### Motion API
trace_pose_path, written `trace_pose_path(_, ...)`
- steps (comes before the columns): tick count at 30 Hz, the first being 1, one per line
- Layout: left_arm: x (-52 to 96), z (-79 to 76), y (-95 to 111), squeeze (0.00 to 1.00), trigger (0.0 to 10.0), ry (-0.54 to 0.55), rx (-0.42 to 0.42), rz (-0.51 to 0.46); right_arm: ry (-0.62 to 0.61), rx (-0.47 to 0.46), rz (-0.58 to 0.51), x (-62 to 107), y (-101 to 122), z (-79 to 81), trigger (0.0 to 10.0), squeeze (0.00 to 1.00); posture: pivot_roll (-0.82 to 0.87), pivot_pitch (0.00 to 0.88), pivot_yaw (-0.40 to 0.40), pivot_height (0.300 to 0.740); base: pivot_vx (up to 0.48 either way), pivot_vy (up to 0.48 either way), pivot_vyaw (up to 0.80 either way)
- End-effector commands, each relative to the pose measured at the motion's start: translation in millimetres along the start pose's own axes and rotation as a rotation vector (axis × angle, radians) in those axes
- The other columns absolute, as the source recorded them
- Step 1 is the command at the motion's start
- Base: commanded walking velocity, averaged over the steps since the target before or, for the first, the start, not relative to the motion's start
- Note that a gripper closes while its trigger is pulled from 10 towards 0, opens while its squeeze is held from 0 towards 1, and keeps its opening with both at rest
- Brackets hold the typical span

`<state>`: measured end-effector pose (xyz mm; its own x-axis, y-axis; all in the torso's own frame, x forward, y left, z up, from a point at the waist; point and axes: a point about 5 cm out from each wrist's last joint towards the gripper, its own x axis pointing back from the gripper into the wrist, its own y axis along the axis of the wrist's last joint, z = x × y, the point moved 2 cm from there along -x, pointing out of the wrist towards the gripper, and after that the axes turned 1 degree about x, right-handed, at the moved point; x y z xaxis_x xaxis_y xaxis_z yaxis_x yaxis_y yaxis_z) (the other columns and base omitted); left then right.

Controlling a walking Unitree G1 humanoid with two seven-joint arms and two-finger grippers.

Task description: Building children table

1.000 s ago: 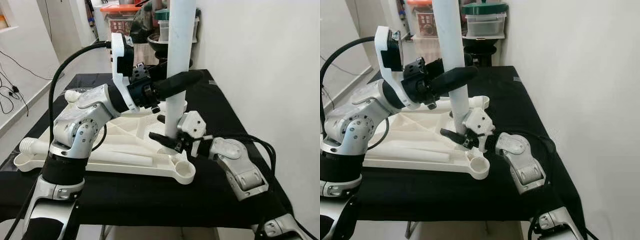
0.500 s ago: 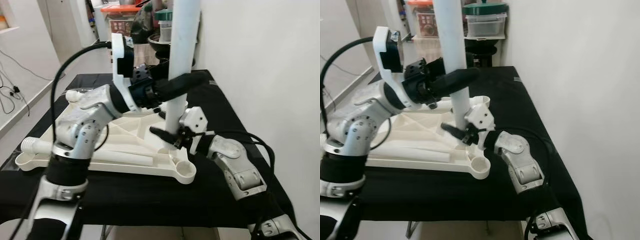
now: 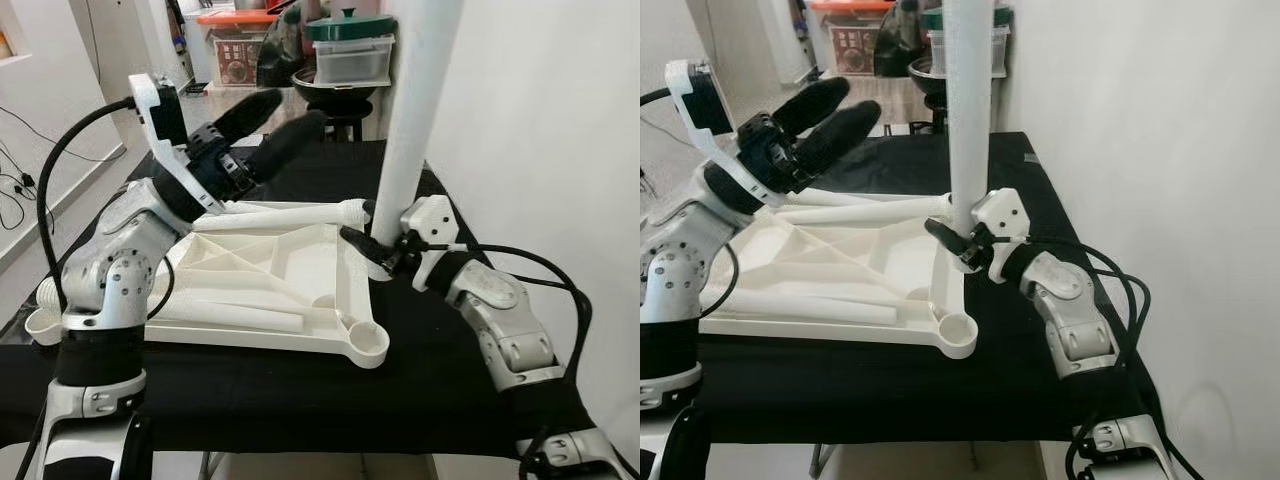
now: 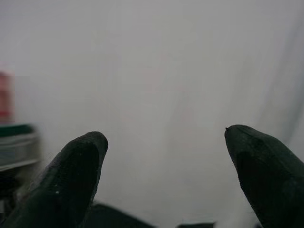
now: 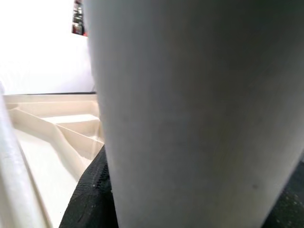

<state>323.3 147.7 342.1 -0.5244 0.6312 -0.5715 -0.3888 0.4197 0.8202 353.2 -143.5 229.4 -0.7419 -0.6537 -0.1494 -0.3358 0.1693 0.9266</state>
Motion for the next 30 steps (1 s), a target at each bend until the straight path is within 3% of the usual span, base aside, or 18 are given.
trace_pose_path(1, 8.8, 7.6, 1.8, 1.0, 10.0, 0.067, -0.041, 0.012, 0.012, -0.032, -0.021, 1.4, 4.1, -3.1, 0.0, 0.0, -0.06, 0.0, 0.005, 0.74, 0.0, 0.0, 0.0)
trace_pose_path(2, 17.7, 8.6, -6.4, 1.0, 10.0, 0.095, -0.04, 0.051, 0.07, -0.044, -0.035, 5.1, 5.8, 1.5, 0.0, 0.0, -0.05, 0.0, 0.004, 0.74, 0.0, 0.0, 0.0)
trace_pose_path(3, 17.7, 8.6, -6.4, 1.0, 10.0, 0.095, -0.04, 0.051, 0.07, -0.044, -0.035, 5.1, 5.8, 1.5, 0.0, 0.0, -0.05, 0.0, 0.004, 0.74, 0.0, 0.0, 0.0)
trace_pose_path(4, 28.4, 2.1, -21.5, 1.0, 10.0, 0.086, -0.03, 0.117, 0.169, -0.066, -0.051, 10.1, 7.3, 13.0, 0.0, 0.0, -0.06, 0.0, 0.003, 0.74, 0.0, 0.0, 0.0)
trace_pose_path(5, 38.7, -12.5, -40.0, 0.35, 10.0, 0.042, -0.006, 0.198, 0.279, -0.084, -0.058, 15.2, 7.4, 27.2, 0.0, 0.0, -0.06, 0.01, 0.002, 0.74, 0.0, 0.0, 0.0)
trace_pose_path(6, 47.7, -28.5, -56.3, 0.0, 10.0, -0.007, 0.025, 0.265, 0.368, -0.099, -0.058, 19.4, 6.1, 39.6, 0.8, 0.0, -0.06, 0.015, 0.002, 0.74, 0.0, 0.0, 0.0)
trace_pose_path(7, 47.7, -28.5, -56.3, 0.0, 10.0, -0.007, 0.025, 0.265, 0.368, -0.099, -0.058, 19.4, 6.1, 39.6, 0.8, 0.0, -0.06, 0.015, 0.002, 0.74, 0.0, 0.0, 0.0)
trace_pose_path(8, 55.3, -45.7, -69.1, 0.0, 10.0, -0.054, 0.065, 0.32, 0.442, -0.11, -0.047, 23.5, 4.2, 50.4, 8.4, 0.0, -0.05, 0.041, 0.0, 0.74, 0.0, 0.0, 0.0)
trace_pose_path(9, 55.3, -45.7, -69.1, 0.0, 10.0, -0.054, 0.065, 0.32, 0.442, -0.11, -0.047, 23.5, 4.2, 50.4, 8.4, 0.0, -0.05, 0.041, 0.0, 0.74, 0.0, 0.0, 0.0)
trace_pose_path(10, 62.9, -61.9, -80.0, 0.0, 10.0, -0.096, 0.098, 0.37, 0.512, -0.128, -0.034, 27.2, 1.8, 60.6, 10.0, 0.0, -0.05, 0.062, -0.002, 0.74, 0.0, 0.0, 0.0)
trace_pose_path(11, 70.6, -75.7, -88.6, 0.0, 10.0, -0.126, 0.118, 0.417, 0.565, -0.149, -0.023, 30.1, -0.6, 69.1, 10.0, 0.0, -0.05, 0.085, -0.004, 0.74, 0.0, 0.0, 0.0)
trace_pose_path(15, 76.2, -84.0, -93.9, 0.0, 10.0, -0.141, 0.128, 0.448, 0.596, -0.164, -0.017, 31.3, -2.6, 74.4, 10.0, 0.0, -0.05, 0.085, -0.004, 0.74, 0.0, 0.0, 0.0)
trace_pose_path(17, 87.8, -97.2, -101.0, 0.0, 10.0, -0.156, 0.131, 0.504, 0.631, -0.198, -0.011, 31.3, -5.5, 82.7, 10.0, 0.0, -0.04, 0.133, -0.009, 0.74, 0.0, 0.0, 0.0)
trace_pose_path(25, 102.5, -110.5, -103.5, 0.0, 10.0, -0.142, 0.095, 0.564, 0.68, -0.252, 0.001, 22.3, -11.9, 95.5, 10.0, 0.0, -0.04, 0.197, -0.017, 0.74, 0.0, 0.0, 0.0)
trace_pose_path(30, 109.7, -119.6, -103.4, 0.0, 10.0, -0.113, 0.068, 0.582, 0.621, -0.259, 0.014, 9.3, -15.5, 89.1, 10.0, 0.0, -0.04, 0.226, -0.025, 0.74, 0.0, 0.0, 0.0)
